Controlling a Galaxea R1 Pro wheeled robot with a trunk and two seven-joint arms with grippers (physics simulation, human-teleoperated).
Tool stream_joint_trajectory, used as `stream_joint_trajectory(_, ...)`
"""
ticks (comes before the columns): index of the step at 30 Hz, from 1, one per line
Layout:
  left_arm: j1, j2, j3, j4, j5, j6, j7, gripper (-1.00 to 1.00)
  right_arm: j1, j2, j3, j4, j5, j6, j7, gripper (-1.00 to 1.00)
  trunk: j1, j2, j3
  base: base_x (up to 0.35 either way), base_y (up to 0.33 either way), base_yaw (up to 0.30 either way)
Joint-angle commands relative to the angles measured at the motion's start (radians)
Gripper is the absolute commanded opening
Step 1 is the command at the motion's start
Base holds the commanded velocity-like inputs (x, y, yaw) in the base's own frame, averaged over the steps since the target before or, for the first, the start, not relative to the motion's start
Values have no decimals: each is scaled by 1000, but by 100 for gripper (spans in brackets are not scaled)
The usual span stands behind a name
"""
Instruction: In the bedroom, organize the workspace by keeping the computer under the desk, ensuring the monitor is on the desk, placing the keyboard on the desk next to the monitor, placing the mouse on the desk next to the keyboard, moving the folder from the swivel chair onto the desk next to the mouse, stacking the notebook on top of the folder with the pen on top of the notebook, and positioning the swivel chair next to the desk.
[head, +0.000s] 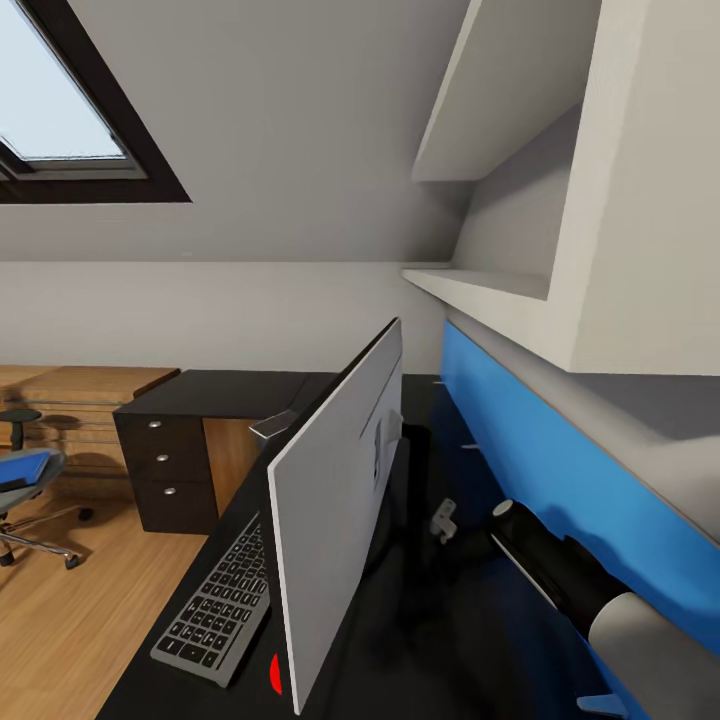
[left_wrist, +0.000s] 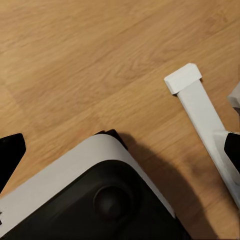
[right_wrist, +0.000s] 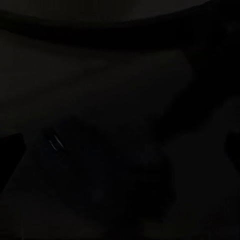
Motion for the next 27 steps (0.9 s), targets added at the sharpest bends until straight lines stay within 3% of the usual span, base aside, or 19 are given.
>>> stream_joint_trajectory(1,3,-1,-2,1,11,-2,0,100,-1,-1,2,2,4,5,2,100,0,-1,-1,5,0,0)
stream_joint_trajectory(13,28,-6,2,12,17,-2,-29,100,-2,-1,3,16,27,3,12,100,0,-1,-1,1,0,0)
stream_joint_trajectory(21,29,-8,60,13,20,5,-33,100,-3,-1,2,34,56,-3,51,100,0,-1,-1,0,0,0)
stream_joint_trajectory(27,26,-8,79,13,39,8,-35,100,-3,2,2,39,72,-4,57,100,0,-1,-1,0,0,0)
